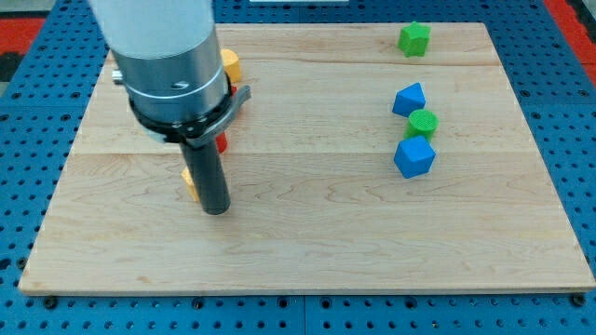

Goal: Move the green star near to the top side of the blue triangle

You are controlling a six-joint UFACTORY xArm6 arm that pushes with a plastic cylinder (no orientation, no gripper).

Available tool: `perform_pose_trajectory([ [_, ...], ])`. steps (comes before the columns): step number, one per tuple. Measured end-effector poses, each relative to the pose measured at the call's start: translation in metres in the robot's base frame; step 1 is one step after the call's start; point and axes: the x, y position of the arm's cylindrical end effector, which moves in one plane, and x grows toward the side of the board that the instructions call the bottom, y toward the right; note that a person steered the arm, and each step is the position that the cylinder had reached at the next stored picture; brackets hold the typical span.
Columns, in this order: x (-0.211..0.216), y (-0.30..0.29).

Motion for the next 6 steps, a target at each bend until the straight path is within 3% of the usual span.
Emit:
perform_pose_trajectory([
  [3,0.009,0.229],
  [4,-0.026,0.267],
  [5,-0.118,0.315],
  [6,-0.214,0.314],
])
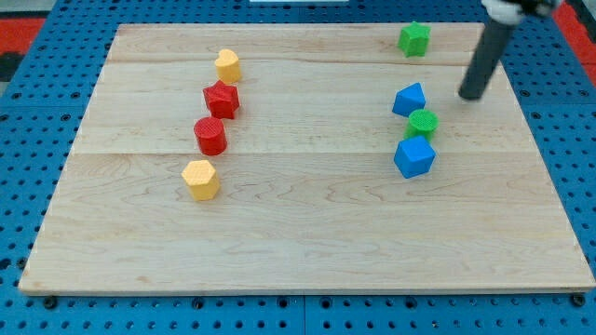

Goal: Move the green star near to the top side of the blue triangle

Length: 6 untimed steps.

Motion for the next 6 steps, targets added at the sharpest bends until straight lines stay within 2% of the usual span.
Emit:
perform_pose_trajectory([
  [1,-0.092,0.009],
  [2,-0.107,0.004],
  [3,-0.071,-0.042],
  [4,-0.074,-0.036],
  [5,-0.103,-0.044],
  [6,-0.094,-0.07],
])
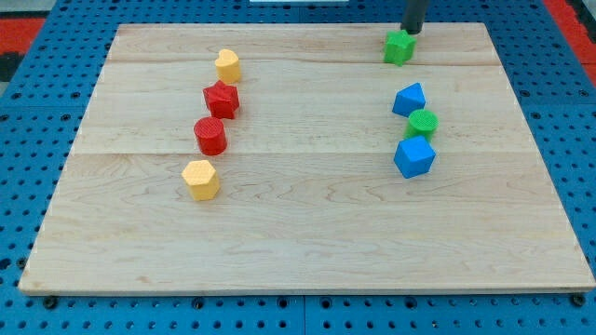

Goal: Move the green star near to the top side of the blue triangle

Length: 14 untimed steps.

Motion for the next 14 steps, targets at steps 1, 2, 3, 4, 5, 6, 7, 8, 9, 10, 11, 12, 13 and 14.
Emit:
perform_pose_trajectory([
  [1,0.032,0.002],
  [2,0.055,0.008],
  [3,0.001,-0.013],
  [4,0.03,-0.017],
  [5,0.032,-0.009],
  [6,0.055,-0.016],
  [7,0.035,-0.021],
  [8,0.054,-0.062],
  [9,0.074,-0.071],
  [10,0.072,-0.054],
  [11,0.068,-0.05],
  [12,0.063,-0.044],
  [13,0.058,-0.042],
  [14,0.057,-0.039],
])
